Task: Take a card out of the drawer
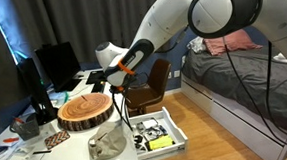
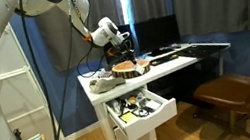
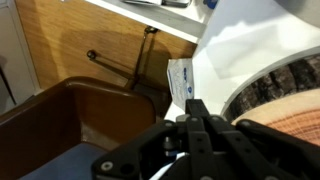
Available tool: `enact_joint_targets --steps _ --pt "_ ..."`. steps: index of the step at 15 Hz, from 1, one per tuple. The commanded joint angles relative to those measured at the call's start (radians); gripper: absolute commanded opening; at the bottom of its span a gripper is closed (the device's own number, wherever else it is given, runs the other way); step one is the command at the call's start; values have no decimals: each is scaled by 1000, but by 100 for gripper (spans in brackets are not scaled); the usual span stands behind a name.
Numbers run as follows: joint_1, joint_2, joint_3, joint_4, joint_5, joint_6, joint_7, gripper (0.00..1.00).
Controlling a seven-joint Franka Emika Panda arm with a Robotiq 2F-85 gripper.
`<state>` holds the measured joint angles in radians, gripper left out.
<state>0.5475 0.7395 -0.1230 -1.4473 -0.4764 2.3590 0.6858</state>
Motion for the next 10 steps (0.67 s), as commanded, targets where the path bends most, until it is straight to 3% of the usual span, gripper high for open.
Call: enact_joint_targets --steps 1,4,5,10 --pt "9 80 -15 84 -94 4 -69 1" --pt "13 159 -22 153 -172 61 -139 1" --pt "2 94 -2 79 -122 24 -106 1" --pt "5 153 -10 136 -146 52 -135 1"
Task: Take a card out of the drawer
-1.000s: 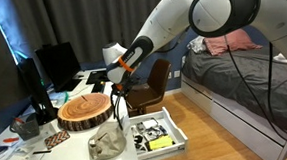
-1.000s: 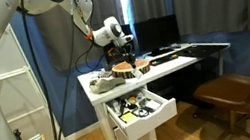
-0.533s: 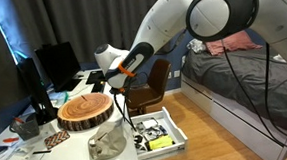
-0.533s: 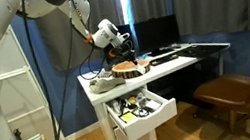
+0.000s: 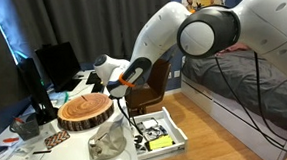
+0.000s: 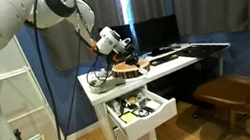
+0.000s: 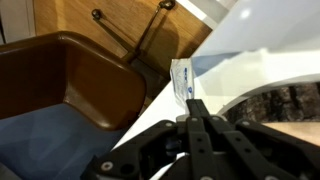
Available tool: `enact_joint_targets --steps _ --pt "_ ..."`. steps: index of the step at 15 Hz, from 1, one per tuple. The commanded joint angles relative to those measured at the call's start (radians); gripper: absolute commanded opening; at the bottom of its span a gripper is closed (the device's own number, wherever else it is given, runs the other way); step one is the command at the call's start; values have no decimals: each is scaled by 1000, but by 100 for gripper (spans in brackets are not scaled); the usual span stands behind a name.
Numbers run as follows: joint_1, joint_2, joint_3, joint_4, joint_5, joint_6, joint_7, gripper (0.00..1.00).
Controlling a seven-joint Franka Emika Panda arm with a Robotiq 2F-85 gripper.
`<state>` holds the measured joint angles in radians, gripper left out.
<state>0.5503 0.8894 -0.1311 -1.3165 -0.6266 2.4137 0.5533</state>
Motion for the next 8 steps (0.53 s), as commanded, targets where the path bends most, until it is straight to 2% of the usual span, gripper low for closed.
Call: enact_joint_targets --steps 1,8 --pt "3 3 -3 9 4 -3 -5 0" --pt "-23 101 16 139 -1 -5 -197 0"
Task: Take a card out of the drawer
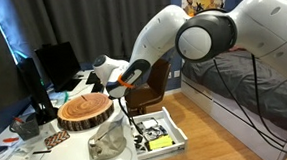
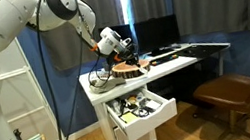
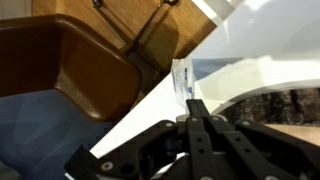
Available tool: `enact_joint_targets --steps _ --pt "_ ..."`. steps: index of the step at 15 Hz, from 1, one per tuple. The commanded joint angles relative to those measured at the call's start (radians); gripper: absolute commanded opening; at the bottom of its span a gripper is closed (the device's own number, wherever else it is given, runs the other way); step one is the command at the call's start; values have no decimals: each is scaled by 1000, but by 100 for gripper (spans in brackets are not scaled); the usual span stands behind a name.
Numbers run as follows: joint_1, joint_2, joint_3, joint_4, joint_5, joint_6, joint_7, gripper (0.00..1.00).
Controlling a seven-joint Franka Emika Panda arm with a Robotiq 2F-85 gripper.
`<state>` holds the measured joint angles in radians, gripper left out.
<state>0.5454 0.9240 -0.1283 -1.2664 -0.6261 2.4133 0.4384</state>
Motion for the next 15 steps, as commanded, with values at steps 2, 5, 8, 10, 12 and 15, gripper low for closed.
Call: enact_joint_targets --steps 2,5,8,10,12,15 --pt "-22 99 12 125 -3 -13 -138 0" --pt "-26 152 7 182 -13 12 -201 0" --pt "-33 210 17 251 -3 28 -278 0" --pt "-35 245 25 295 4 46 -329 0" --pt "-41 270 34 321 5 72 -369 0" --pt "-45 293 42 354 9 80 -425 29"
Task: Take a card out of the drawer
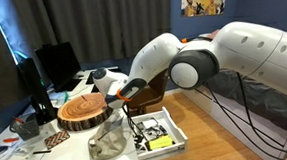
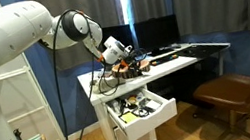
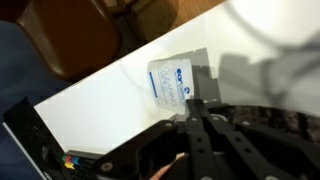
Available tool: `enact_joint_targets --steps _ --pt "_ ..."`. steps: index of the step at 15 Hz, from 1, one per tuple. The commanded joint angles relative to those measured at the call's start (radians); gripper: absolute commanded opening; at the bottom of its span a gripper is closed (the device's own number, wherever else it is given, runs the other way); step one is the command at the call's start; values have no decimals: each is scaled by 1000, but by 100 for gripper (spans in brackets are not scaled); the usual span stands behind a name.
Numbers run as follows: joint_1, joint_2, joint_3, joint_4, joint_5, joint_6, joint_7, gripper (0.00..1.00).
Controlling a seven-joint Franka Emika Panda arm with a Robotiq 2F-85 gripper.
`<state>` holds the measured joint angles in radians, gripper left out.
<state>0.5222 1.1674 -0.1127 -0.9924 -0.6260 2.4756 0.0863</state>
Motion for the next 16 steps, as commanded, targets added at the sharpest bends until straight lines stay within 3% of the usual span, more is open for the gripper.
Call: enact_joint_targets --steps 1,7,11,16 --pt "-21 51 26 87 9 9 -88 31" --pt "-22 1 47 105 31 6 -104 70" --pt "-17 -100 95 50 119 -113 -33 98" --pt "-15 -245 156 -54 233 -146 118 100"
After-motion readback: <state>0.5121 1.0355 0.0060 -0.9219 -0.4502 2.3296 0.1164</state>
